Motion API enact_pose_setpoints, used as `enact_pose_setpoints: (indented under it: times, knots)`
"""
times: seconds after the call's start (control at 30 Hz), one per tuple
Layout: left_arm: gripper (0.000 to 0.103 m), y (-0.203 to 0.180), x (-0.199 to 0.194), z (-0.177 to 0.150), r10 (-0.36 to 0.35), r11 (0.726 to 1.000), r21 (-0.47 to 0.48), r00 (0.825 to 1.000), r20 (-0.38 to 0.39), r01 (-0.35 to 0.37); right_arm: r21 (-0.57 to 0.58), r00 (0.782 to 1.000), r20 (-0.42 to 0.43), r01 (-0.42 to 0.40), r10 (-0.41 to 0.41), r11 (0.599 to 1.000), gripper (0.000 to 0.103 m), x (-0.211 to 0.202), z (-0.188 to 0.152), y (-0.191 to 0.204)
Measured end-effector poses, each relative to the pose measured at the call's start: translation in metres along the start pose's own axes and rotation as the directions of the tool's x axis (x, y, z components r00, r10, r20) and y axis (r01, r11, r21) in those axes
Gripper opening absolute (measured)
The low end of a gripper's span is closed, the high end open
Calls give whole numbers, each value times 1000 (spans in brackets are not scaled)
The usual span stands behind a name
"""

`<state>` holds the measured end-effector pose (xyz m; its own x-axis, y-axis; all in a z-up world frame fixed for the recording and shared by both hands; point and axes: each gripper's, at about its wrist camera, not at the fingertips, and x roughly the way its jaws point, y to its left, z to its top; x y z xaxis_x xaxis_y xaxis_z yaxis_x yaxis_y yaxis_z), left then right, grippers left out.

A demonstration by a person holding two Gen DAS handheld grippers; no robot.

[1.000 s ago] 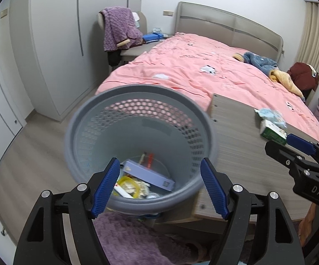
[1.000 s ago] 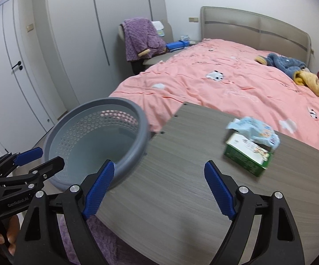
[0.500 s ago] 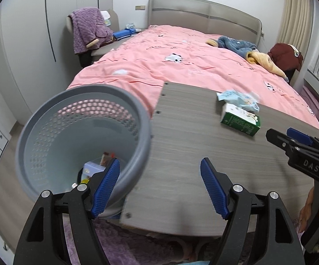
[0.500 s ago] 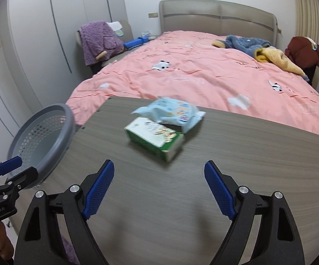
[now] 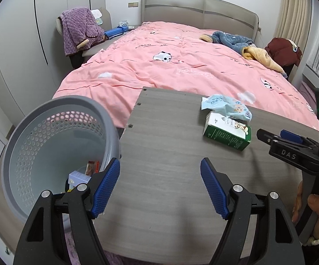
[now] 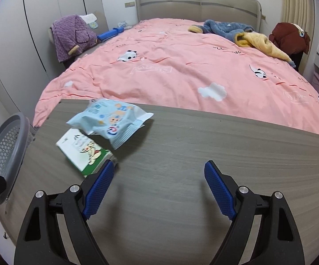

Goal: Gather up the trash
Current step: 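Move both open grippers over the milk carton and wipes pack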

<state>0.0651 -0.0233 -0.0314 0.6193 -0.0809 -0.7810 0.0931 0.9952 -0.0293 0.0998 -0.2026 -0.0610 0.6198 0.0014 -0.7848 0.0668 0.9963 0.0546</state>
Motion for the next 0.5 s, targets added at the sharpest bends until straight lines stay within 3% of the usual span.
enact_pose_setpoints:
  times: [0.5]
  knots:
    - [72, -4, 18, 14, 3, 1000, -7, 1000, -24, -3, -44, 999, -44, -3, 1, 999, 82, 20, 9, 9]
